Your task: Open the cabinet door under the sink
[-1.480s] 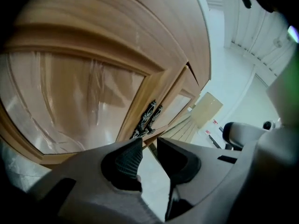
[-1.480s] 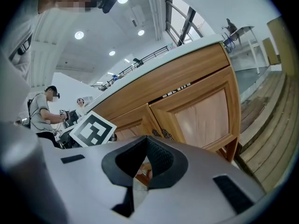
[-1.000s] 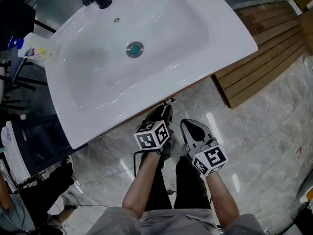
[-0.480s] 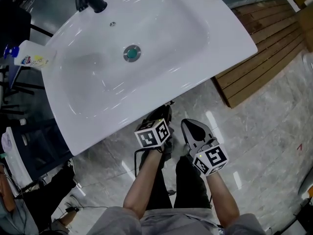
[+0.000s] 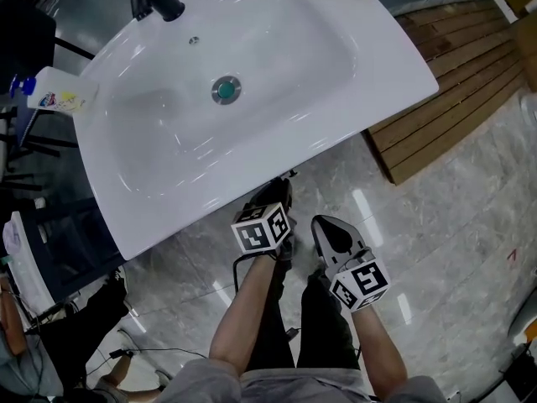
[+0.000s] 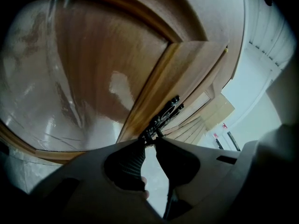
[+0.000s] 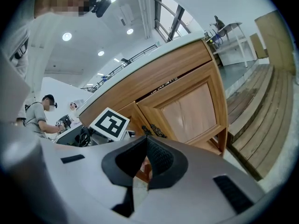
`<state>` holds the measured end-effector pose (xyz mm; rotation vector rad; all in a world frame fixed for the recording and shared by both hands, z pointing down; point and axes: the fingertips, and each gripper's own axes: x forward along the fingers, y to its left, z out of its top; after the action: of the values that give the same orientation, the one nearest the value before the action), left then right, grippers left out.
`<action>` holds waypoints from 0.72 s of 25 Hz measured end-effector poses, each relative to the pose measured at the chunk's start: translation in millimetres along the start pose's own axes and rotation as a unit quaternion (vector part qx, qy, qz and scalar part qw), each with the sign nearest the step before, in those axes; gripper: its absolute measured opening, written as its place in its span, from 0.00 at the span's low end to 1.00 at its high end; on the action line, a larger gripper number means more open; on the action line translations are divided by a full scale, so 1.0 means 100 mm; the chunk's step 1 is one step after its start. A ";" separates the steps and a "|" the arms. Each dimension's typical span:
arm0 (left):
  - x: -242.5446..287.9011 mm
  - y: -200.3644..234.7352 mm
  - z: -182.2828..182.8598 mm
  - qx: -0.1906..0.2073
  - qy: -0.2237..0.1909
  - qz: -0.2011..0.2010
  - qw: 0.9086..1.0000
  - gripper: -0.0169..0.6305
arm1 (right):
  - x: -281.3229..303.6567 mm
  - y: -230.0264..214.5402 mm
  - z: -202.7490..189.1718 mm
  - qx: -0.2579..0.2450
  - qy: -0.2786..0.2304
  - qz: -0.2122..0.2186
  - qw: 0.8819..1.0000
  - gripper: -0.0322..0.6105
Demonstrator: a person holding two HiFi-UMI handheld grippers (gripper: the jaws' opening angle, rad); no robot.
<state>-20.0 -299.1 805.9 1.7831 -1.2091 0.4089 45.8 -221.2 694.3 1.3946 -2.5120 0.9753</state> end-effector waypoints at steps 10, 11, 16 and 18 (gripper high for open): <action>-0.17 -0.10 -0.29 -0.007 0.008 0.017 1.000 0.15 | -0.39 -0.09 -0.11 0.016 0.030 0.012 0.999 0.06; -0.17 -0.11 -0.30 -0.009 0.008 0.017 1.000 0.15 | -0.42 -0.11 -0.10 0.015 0.030 0.014 0.999 0.06; -0.22 -0.11 -0.34 -0.022 -0.004 0.015 1.000 0.15 | -0.53 -0.13 -0.07 0.009 0.033 0.027 0.999 0.07; -0.22 -0.10 -0.33 -0.018 -0.007 0.014 1.000 0.15 | -0.58 -0.12 -0.10 0.011 0.034 0.028 0.999 0.06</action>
<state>-14.3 -258.6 802.9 1.7421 -1.2448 0.3894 86.0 -177.8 685.6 1.2815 -2.5105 1.0457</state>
